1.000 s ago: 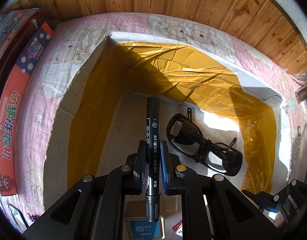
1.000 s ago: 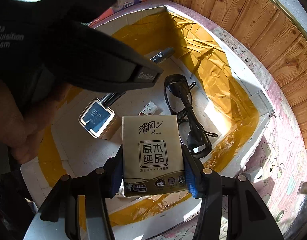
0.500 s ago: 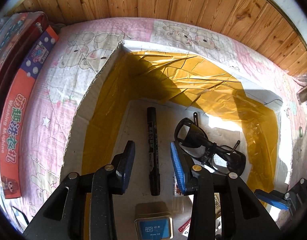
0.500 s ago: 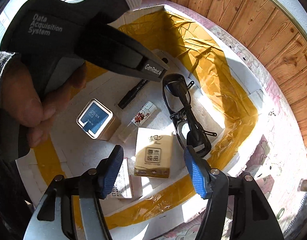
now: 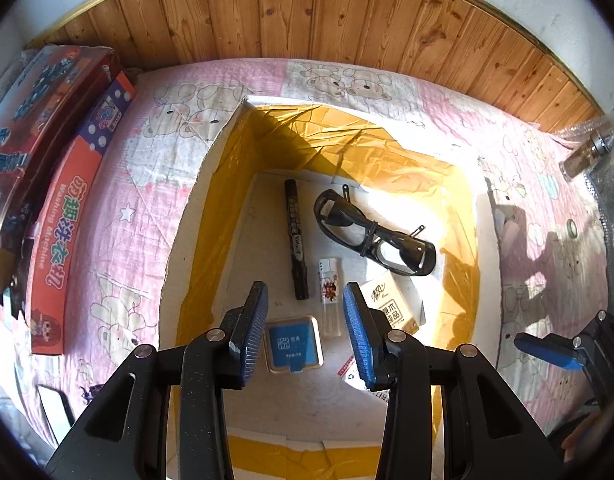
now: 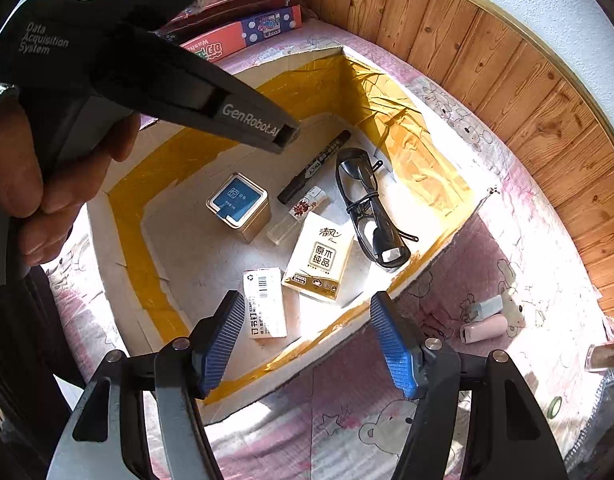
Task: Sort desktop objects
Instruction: 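Move both grippers back toward the stapler and binder clip on the bedspread, then grasp the dark pink binder clip with the left gripper while the right gripper grasps the pink stapler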
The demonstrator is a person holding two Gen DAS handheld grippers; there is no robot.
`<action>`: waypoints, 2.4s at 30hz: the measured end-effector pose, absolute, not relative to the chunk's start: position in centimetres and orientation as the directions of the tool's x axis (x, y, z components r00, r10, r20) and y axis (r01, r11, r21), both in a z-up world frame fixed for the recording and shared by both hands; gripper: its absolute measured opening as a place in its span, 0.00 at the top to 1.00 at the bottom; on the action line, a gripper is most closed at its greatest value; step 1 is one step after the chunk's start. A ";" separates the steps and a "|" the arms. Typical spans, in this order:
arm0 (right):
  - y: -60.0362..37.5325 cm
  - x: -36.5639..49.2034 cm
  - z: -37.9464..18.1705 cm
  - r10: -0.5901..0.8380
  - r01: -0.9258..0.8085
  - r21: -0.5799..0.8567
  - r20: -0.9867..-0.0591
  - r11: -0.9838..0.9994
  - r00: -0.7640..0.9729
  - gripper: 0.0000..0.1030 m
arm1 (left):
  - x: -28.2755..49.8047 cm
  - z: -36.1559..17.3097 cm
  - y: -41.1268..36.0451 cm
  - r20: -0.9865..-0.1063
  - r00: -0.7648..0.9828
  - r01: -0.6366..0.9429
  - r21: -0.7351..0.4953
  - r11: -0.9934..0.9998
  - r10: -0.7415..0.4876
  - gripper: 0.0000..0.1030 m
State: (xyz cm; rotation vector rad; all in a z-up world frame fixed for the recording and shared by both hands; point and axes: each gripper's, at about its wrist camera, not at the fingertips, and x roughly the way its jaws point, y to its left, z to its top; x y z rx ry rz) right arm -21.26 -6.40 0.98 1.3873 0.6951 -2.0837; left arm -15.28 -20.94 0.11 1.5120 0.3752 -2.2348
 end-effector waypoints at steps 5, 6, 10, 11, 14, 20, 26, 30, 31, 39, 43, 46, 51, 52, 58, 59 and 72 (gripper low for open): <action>-5.0 -18.6 3.1 -0.184 0.668 -0.145 -0.900 -0.730 -0.396 0.35 | -12.8 2.5 -18.0 -0.913 -0.366 0.449 -0.003 -0.893 -0.180 0.60; -4.7 -18.1 3.5 -0.193 0.665 -0.148 -0.891 -0.732 -0.411 0.35 | -12.4 3.0 -17.4 -0.910 -0.374 0.444 -0.006 -0.896 -0.180 0.60; -3.3 -16.0 5.1 -0.241 0.647 -0.141 -0.853 -0.749 -0.464 0.35 | -10.4 4.7 -15.0 -0.893 -0.414 0.422 -0.016 -0.906 -0.177 0.60; -2.8 -15.5 5.4 -0.250 0.640 -0.140 -0.841 -0.755 -0.479 0.35 | -9.9 5.1 -14.4 -0.889 -0.426 0.414 -0.025 -0.910 -0.169 0.60; -1.3 -14.1 6.1 -0.280 0.617 -0.132 -0.804 -0.776 -0.524 0.34 | -8.4 5.6 -12.4 -0.877 -0.447 0.397 -0.015 -0.918 -0.179 0.60; 2.7 -11.8 5.9 -0.355 0.561 -0.054 -0.724 -0.826 -0.591 0.32 | -5.9 6.3 -8.2 -0.836 -0.511 0.367 0.000 -0.930 -0.201 0.60; 8.2 -11.1 4.7 -0.375 0.473 0.036 -0.664 -0.880 -0.647 0.32 | -6.4 5.6 -2.8 -0.824 -0.550 0.277 -0.025 -0.961 -0.136 0.57; 11.7 -12.7 3.1 -0.329 0.395 0.067 -0.688 -0.916 -0.647 0.31 | -8.8 3.9 0.5 -0.841 -0.537 0.216 -0.061 -0.975 -0.066 0.56; 12.5 -13.3 2.6 -0.317 0.377 0.073 -0.698 -0.923 -0.642 0.31 | -9.6 3.3 1.1 -0.846 -0.530 0.207 -0.061 -0.976 -0.060 0.56; 16.1 -19.9 -1.6 -0.263 0.325 0.074 -0.766 -0.943 -0.587 0.31 | -16.5 -2.6 2.8 -0.892 -0.452 0.231 -0.101 -0.968 -0.015 0.57; 16.6 -24.4 -4.2 -0.229 0.311 0.057 -0.802 -0.949 -0.551 0.31 | -19.6 -5.9 1.9 -0.910 -0.413 0.285 -0.111 -0.952 -0.018 0.56; 16.8 -27.5 -6.0 -0.240 0.302 0.087 -0.821 -0.949 -0.517 0.31 | -21.5 -8.0 1.4 -0.922 -0.387 0.297 -0.086 -0.951 -0.037 0.56; 16.8 -32.2 -9.6 -0.302 0.223 0.224 -0.853 -0.949 -0.426 0.32 | -24.3 -11.2 0.2 -0.933 -0.354 0.317 -0.049 -0.947 -0.070 0.56; 16.6 -32.9 -10.5 -0.302 0.207 0.235 -0.862 -0.950 -0.407 0.32 | -24.8 -11.7 -0.2 -0.933 -0.354 0.330 -0.052 -0.942 -0.072 0.56; 17.1 -34.1 -11.3 -0.274 0.200 0.206 -0.865 -0.958 -0.421 0.72 | -27.1 -13.8 -2.5 -0.933 -0.353 0.386 -0.079 -0.919 -0.068 0.56; 17.7 -34.0 -11.1 -0.261 0.193 0.194 -0.864 -0.962 -0.431 0.76 | -27.4 -14.1 -2.7 -0.933 -0.353 0.391 -0.081 -0.917 -0.068 0.53; 21.9 -33.4 -11.1 -0.168 0.174 0.099 -0.879 -0.980 -0.446 0.76 | -26.7 -14.8 -3.4 -0.894 -0.444 0.383 -0.124 -0.915 -0.064 0.56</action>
